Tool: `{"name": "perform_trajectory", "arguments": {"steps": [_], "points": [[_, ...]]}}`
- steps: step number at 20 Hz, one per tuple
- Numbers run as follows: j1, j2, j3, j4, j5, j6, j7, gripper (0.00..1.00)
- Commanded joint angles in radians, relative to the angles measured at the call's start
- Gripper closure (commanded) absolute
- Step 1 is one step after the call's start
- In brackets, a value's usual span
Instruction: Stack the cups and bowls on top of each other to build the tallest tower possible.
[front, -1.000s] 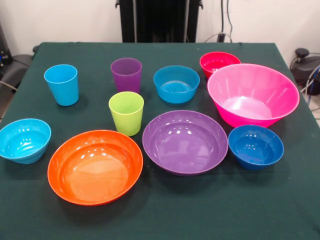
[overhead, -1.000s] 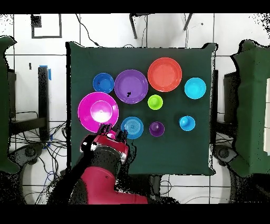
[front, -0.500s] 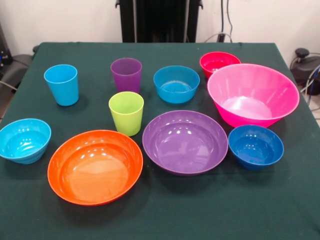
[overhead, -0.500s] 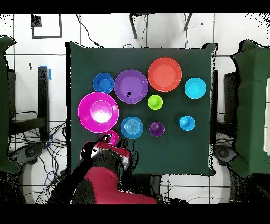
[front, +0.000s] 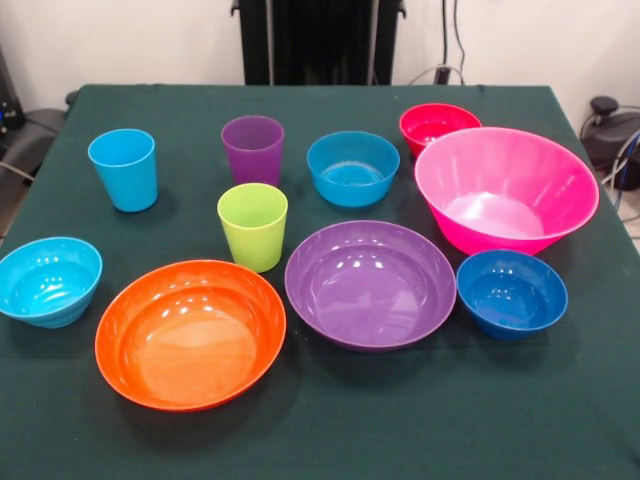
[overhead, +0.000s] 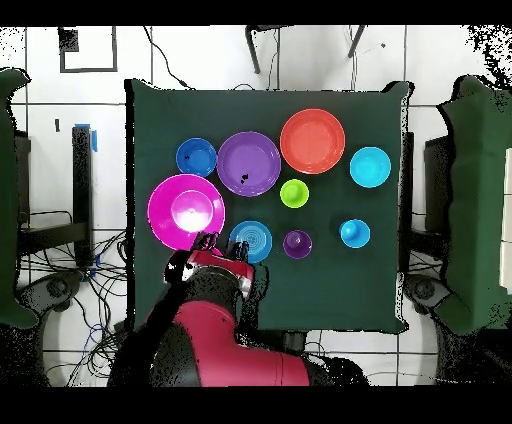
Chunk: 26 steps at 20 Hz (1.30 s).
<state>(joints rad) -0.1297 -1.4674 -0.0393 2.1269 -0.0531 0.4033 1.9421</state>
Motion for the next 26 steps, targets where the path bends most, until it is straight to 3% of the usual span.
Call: {"name": "perform_trajectory", "arguments": {"steps": [1,6,14,21,26], "points": [[-0.061,0.113,0.161,0.186,-0.124,-0.173,-0.110,0.00],[-0.088,0.155,0.193,0.190,-0.191,-0.251,-0.049,0.00],[-0.065,0.252,0.159,0.151,-0.288,-0.361,0.034,0.00],[0.005,0.361,0.061,0.107,-0.332,-0.489,0.077,0.00],[0.054,0.463,-0.012,0.075,-0.328,-0.614,0.080,0.00]]}}
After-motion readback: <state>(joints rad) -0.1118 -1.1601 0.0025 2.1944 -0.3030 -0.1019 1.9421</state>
